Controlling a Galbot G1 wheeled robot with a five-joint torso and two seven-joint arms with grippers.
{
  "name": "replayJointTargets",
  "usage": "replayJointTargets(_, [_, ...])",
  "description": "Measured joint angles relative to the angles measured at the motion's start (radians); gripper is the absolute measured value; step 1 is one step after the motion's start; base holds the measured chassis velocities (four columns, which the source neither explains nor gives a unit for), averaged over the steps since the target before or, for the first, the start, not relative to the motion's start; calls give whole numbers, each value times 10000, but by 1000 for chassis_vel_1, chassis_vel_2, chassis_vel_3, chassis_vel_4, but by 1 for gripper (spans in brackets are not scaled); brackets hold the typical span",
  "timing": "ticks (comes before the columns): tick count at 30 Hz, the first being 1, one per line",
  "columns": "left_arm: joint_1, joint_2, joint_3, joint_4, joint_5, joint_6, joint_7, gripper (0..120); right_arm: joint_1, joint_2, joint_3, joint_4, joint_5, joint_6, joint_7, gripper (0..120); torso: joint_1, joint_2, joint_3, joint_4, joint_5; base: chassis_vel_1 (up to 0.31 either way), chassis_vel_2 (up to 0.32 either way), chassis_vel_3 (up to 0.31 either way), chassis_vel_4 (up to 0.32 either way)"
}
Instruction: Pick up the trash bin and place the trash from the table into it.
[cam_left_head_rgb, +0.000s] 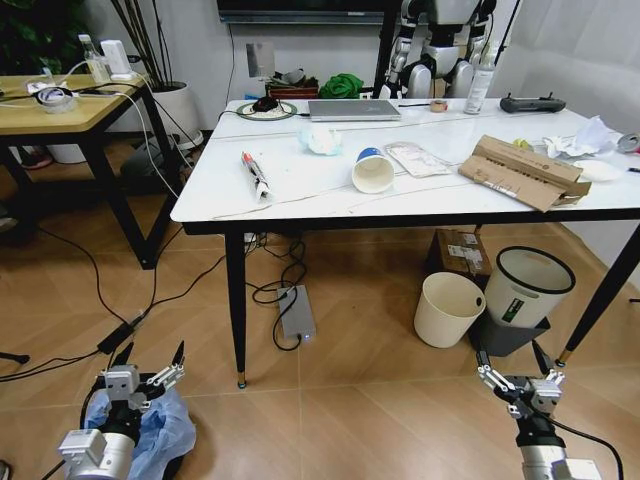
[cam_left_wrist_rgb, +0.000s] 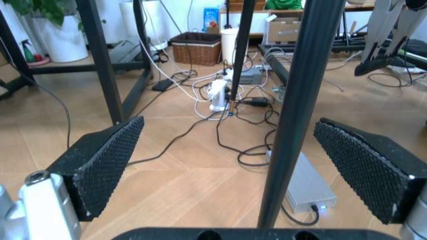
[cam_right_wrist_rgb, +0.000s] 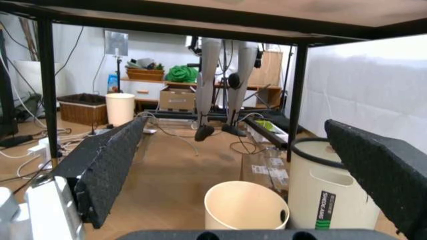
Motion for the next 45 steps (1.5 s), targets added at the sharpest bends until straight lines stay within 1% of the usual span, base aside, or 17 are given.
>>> replayJointTargets(10, [61,-2,-52,32,0,-29,0,100,10,39,-58,-3,-7,4,-18,100,-139,-404,-266,0,0,0,0,0,0])
replayJointTargets(14, [80,-2,-61,56,1,-30,0,100,10,42,-65,-15,-8,17,-27,100,-168,-494,-326,0,0,0,0,0,0])
replayJointTargets(18, [-18,38,-80,404,20,-12,-97,100,16,133,-120,-104,-33,119,-67,100,-237,-712,-475,-1,0,0,0,0,0])
replayJointTargets(19, [-18,38,-80,404,20,-12,-97,100,16,133,-120,-104,-33,119,-67,100,-237,-712,-475,-1,0,0,0,0,0])
replayJointTargets(21, [-118,164,-187,782,34,-8,-208,100,63,237,-168,-144,-63,135,-81,100,-260,-806,-544,0,-1,0,0,0,0])
replayJointTargets(24, [-335,448,-469,1742,36,-41,-252,100,215,525,-297,-140,-115,98,-85,100,-276,-895,-618,-2,-2,0,0,0,0])
replayJointTargets(26, [-359,483,-594,2194,-1,-46,-255,100,320,699,-356,-146,-170,92,-88,100,-278,-910,-634,-2,-4,0,0,0,0])
replayJointTargets(27, [-359,483,-594,2194,-1,-46,-255,100,320,699,-356,-146,-170,92,-88,100,-278,-910,-634,-2,-4,0,0,0,0])
replayJointTargets(30, [-142,485,-785,2626,-127,22,-249,100,437,950,-426,-298,-194,161,-106,100,-278,-912,-637,2,-3,0,0,0,0])
replayJointTargets(35, [-9,585,-1220,3271,-407,465,-169,100,529,1089,-539,-576,-176,396,-142,100,-273,-897,-630,1,-3,0,0,0,0])
replayJointTargets(38, [25,822,-1632,3717,-1051,1057,-69,100,639,1090,-587,-717,-75,464,-149,100,-265,-879,-617,1,-4,0,0,0,0])
replayJointTargets(40, [-9,900,-1766,3839,-1225,1203,-57,100,676,1090,-587,-737,-49,469,-149,100,-264,-875,-615,2,-2,0,0,0,0])
replayJointTargets(42, [-197,1092,-2068,4255,-1523,1423,54,100,733,1091,-588,-748,32,469,-149,100,-261,-865,-609,1,0,0,0,0,0])
replayJointTargets(43, [-301,1216,-2187,4525,-1631,1473,138,100,754,1092,-595,-747,60,470,-149,100,-258,-860,-606,-2,-2,0,0,0,0])
replayJointTargets(45, [-454,1382,-2296,4938,-1798,1510,248,100,776,1119,-605,-747,80,470,-149,100,-256,-853,-599,-1,0,0,0,0,0])
